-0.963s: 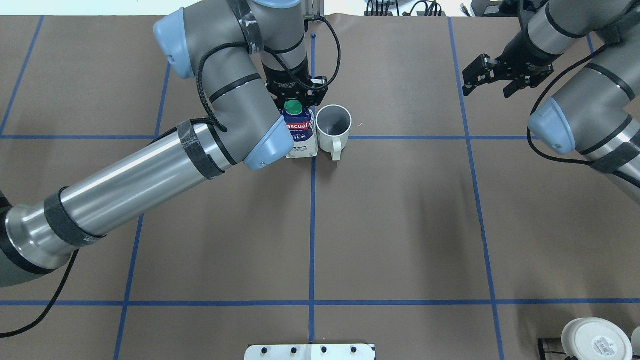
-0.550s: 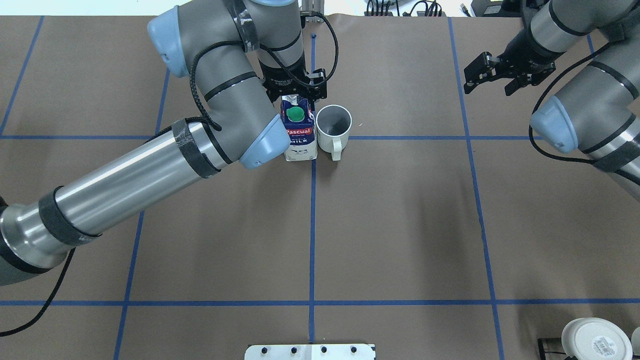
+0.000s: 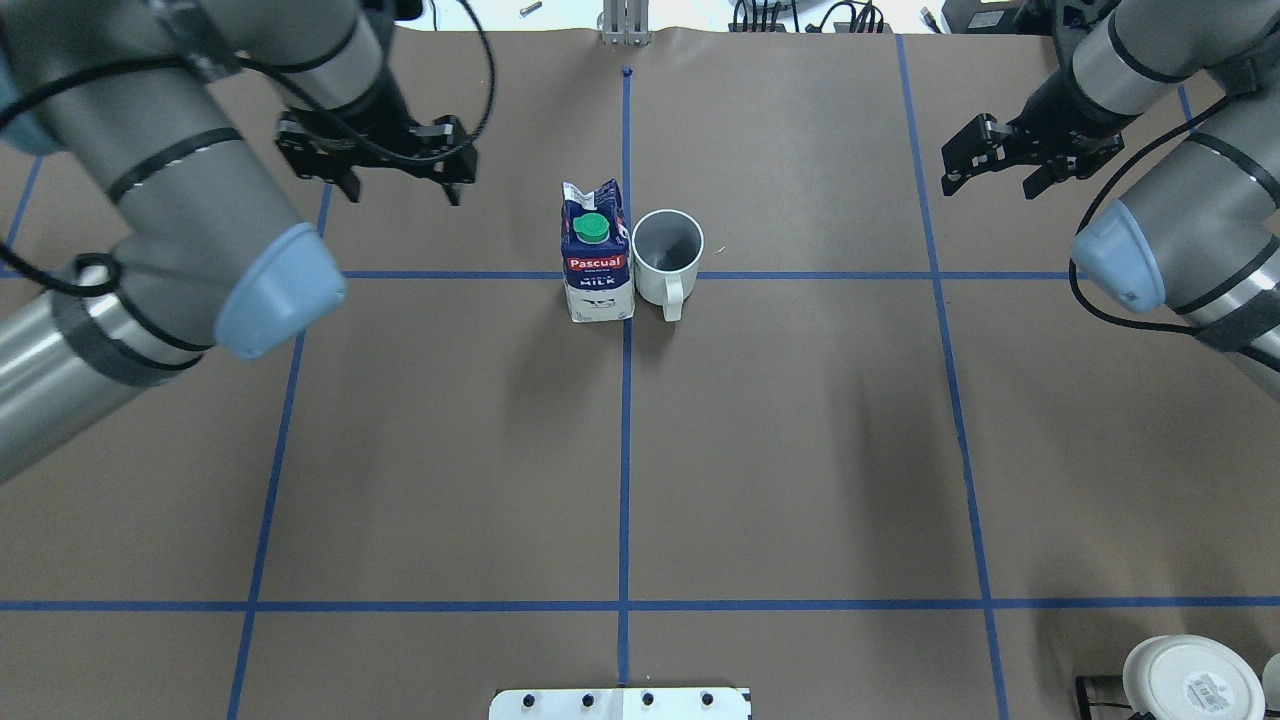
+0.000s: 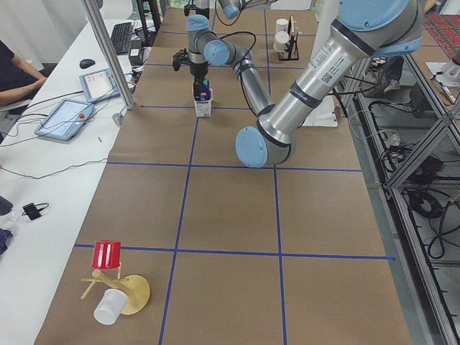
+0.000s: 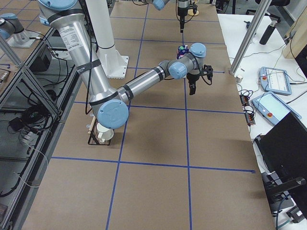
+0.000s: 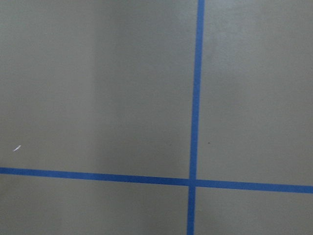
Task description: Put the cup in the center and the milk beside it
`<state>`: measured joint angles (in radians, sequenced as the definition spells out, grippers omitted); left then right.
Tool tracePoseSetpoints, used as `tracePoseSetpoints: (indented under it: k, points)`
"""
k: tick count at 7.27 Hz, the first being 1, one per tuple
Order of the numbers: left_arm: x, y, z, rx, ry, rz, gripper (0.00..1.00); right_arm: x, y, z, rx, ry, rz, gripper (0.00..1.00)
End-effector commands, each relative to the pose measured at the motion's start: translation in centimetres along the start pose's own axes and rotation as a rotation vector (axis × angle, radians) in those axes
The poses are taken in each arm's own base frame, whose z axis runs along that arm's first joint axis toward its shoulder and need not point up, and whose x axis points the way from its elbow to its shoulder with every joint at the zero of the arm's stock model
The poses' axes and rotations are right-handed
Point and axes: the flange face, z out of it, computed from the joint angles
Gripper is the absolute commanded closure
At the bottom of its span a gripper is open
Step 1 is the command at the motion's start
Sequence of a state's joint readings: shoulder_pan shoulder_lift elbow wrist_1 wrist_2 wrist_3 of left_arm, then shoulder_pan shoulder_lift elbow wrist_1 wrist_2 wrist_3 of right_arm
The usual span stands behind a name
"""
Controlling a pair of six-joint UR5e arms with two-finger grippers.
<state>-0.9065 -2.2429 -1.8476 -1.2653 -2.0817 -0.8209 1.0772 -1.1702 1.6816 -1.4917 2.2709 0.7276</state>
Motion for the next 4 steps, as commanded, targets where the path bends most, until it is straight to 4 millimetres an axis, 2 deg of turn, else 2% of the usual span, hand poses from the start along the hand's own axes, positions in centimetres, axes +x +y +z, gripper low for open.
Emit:
tracePoseSetpoints:
  k: [1, 2, 3, 4]
  points:
    - [-14.7, 1.2, -0.1, 0.031, -0.069, 0.053, 0.02, 8.8, 1.0, -0.1, -0.008, 0.057, 0.020, 0.00]
    - [-22.4, 1.5, 0.0, 0.032, -0.096, 0.038, 0.02, 14.4, 1.6, -0.9, -0.016, 0.086, -0.034, 0.00]
    - [-29.1, 2.6, 0.7, -0.027, -0.080, 0.000, 0.02, 20.0, 2.4, -1.5, -0.025, 0.113, -0.031, 0.00]
    - [-34.6, 1.8, 0.1, -0.044, -0.066, -0.053, 0.02, 25.3, 2.4, -2.2, -0.027, 0.130, 0.039, 0.00]
